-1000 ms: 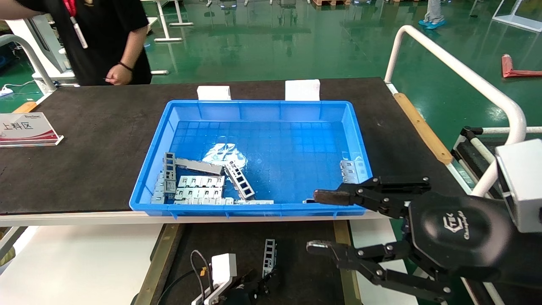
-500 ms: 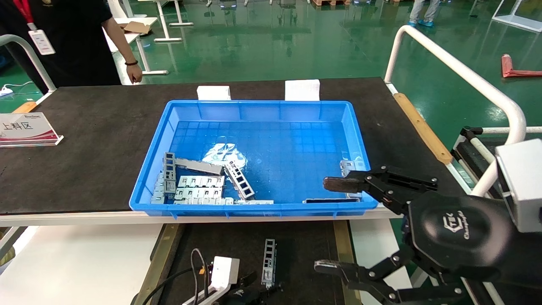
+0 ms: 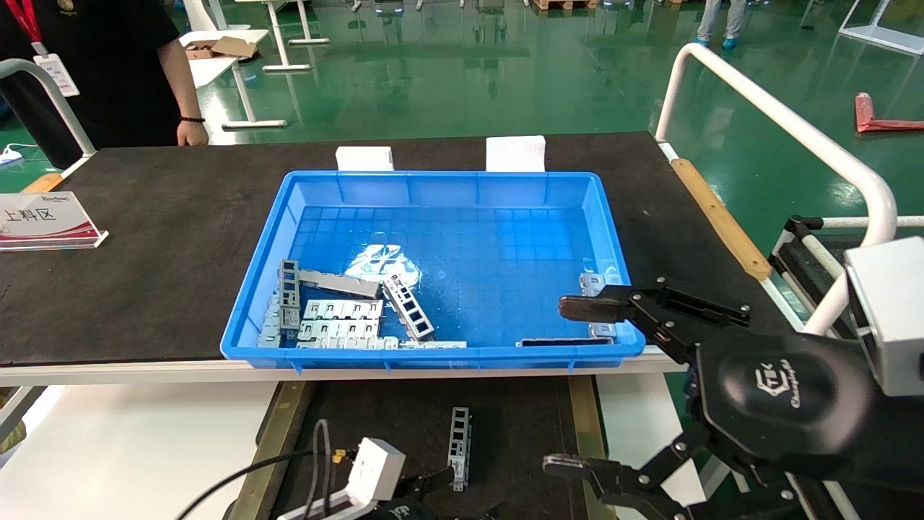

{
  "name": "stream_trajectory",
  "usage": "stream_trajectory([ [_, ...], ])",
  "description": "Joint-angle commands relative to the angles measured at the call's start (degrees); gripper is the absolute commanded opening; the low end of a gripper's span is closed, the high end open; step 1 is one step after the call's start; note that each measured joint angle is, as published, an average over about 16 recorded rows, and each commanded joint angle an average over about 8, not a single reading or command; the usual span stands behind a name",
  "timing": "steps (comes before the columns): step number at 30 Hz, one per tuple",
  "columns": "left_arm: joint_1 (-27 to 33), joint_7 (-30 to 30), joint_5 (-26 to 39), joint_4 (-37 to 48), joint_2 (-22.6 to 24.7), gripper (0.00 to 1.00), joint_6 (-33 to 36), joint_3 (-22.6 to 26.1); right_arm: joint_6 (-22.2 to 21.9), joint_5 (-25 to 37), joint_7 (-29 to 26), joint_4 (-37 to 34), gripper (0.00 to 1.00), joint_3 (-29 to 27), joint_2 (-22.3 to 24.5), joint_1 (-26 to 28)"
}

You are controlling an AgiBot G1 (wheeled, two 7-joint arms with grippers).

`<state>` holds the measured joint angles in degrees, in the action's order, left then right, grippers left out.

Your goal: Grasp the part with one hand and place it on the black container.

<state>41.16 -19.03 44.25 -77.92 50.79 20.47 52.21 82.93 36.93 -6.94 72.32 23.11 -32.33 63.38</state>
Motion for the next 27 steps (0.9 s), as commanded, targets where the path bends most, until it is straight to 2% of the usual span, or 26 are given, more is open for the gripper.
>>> stream_trajectory([
  [1,-1.11,2.44,-1.24,0.00,-0.82,1.00,4.20,-2.92,0.00,0.00,0.00,0.00,1.00,0.00,0.00,0.00],
  [11,-4.83,10.09,-7.04,-0.04,-5.58,1.00,17.13,-9.92,0.00,0.00,0.00,0.00,1.00,0.00,0.00,0.00],
  [21,-5.71,13.00,-11.30,-0.18,-8.74,1.00,26.35,-13.11,0.00,0.00,0.00,0.00,1.00,0.01,0.00,0.00],
  [27,-5.73,13.74,-12.92,-0.14,-9.30,1.00,29.22,-14.13,0.00,0.00,0.00,0.00,1.00,0.01,0.00,0.00],
])
